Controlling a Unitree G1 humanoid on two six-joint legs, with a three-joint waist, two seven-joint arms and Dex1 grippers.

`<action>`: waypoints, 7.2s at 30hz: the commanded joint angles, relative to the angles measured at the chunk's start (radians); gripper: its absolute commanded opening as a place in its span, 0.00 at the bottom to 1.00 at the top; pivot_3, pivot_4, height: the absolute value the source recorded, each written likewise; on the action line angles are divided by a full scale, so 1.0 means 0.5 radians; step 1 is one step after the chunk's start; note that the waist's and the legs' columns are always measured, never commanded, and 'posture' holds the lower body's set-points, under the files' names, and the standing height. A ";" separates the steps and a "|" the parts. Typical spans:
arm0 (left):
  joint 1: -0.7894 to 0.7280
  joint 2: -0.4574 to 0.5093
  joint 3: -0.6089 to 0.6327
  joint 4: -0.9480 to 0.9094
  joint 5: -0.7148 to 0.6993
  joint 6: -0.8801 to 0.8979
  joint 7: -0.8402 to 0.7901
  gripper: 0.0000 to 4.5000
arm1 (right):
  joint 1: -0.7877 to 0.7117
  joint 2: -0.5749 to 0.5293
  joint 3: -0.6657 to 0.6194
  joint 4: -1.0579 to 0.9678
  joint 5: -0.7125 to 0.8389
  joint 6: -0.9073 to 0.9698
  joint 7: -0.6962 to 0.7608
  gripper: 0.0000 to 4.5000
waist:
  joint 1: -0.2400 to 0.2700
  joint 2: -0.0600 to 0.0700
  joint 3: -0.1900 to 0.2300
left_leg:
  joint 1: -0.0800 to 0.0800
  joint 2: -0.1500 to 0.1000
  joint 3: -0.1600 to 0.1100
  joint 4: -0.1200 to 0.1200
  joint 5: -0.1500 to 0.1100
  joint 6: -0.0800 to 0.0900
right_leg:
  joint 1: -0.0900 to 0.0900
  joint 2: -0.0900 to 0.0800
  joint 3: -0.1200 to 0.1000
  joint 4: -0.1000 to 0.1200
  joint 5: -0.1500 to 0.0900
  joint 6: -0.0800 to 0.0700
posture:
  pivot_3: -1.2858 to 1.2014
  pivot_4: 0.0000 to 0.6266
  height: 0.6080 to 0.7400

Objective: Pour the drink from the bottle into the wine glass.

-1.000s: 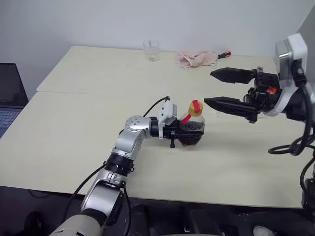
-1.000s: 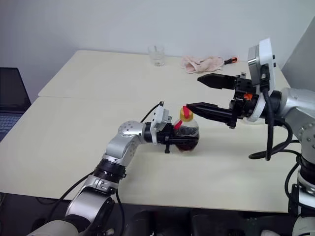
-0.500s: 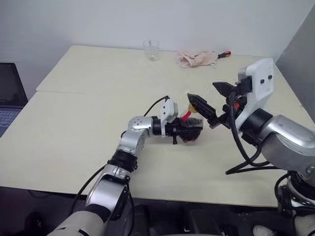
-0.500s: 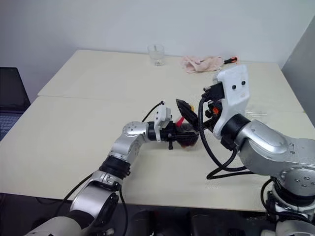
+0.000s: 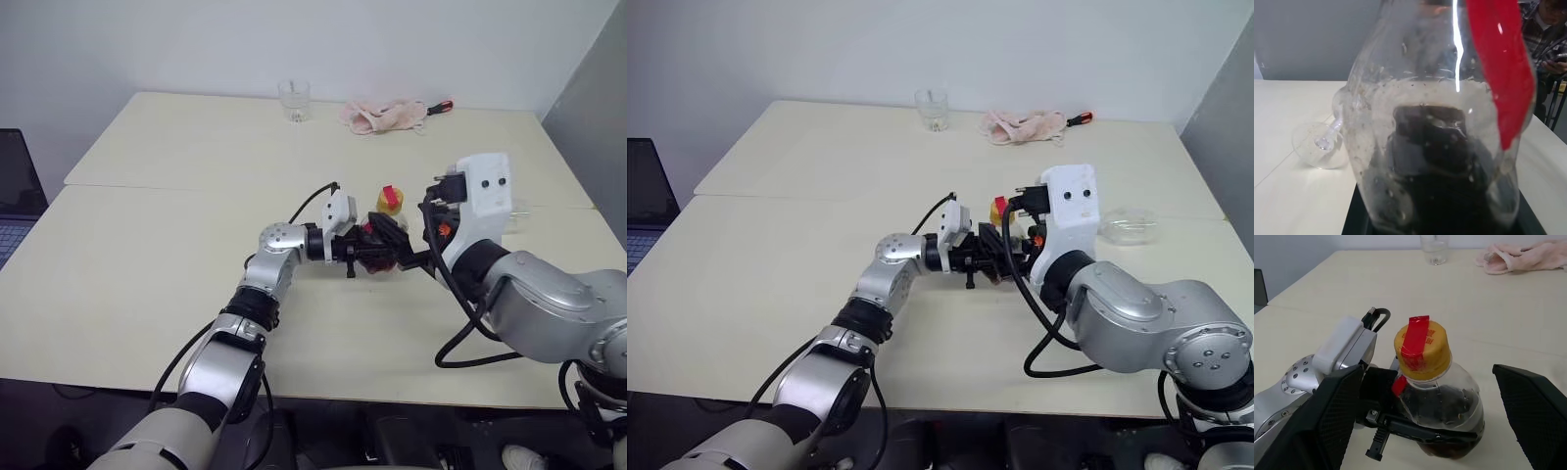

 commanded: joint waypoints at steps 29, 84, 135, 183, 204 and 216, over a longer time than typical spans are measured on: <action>-0.042 -0.029 0.041 -0.116 -0.001 -0.026 0.000 0.23 | -0.127 -0.045 -0.007 0.168 -0.570 0.019 0.608 0.27 | 0.004 0.000 0.000 | -0.001 0.001 0.001 0.000 0.000 0.000 | 0.000 0.000 0.000 -0.001 0.000 0.000 | 0.52 0.24 1.00; 0.017 -0.026 0.026 -0.235 -0.003 0.083 0.078 0.22 | 0.047 0.105 -1.122 0.121 -1.500 0.755 2.741 0.68 | 0.036 0.004 0.002 | 0.006 0.000 0.001 0.001 0.000 0.000 | 0.001 0.001 -0.004 0.007 0.001 -0.003 | 0.52 0.24 1.00; -0.115 -0.006 0.092 0.010 0.024 -0.034 0.050 0.22 | 0.342 0.609 -1.004 0.026 -1.337 0.804 1.753 1.00 | 0.034 0.003 0.001 | 0.001 0.000 0.002 -0.001 0.000 0.000 | 0.000 0.002 -0.006 0.003 0.000 0.000 | 0.52 0.24 1.00; -0.120 0.003 0.117 0.016 0.036 -0.055 0.069 0.22 | -0.020 0.753 -0.322 0.510 -1.740 0.283 1.726 1.00 | 0.002 0.002 0.002 | 0.001 0.000 0.003 -0.003 0.000 0.001 | 0.000 0.002 -0.006 0.000 0.000 0.000 | 0.52 0.24 1.00; -0.114 0.004 0.120 0.006 0.034 -0.055 0.068 0.22 | 0.495 0.346 -0.655 0.074 -1.120 0.427 2.139 1.00 | 0.004 0.002 0.002 | 0.001 0.000 0.002 -0.004 0.000 0.001 | 0.001 0.002 -0.006 -0.001 0.000 0.000 | 0.52 0.24 1.00; -0.109 0.004 0.120 -0.013 0.030 -0.044 0.065 0.22 | 0.263 0.443 -0.497 0.241 -1.292 0.327 1.921 1.00 | -0.002 0.002 0.002 | 0.003 -0.001 0.002 -0.002 0.000 0.001 | 0.001 0.002 -0.006 0.004 0.000 0.000 | 0.52 0.24 1.00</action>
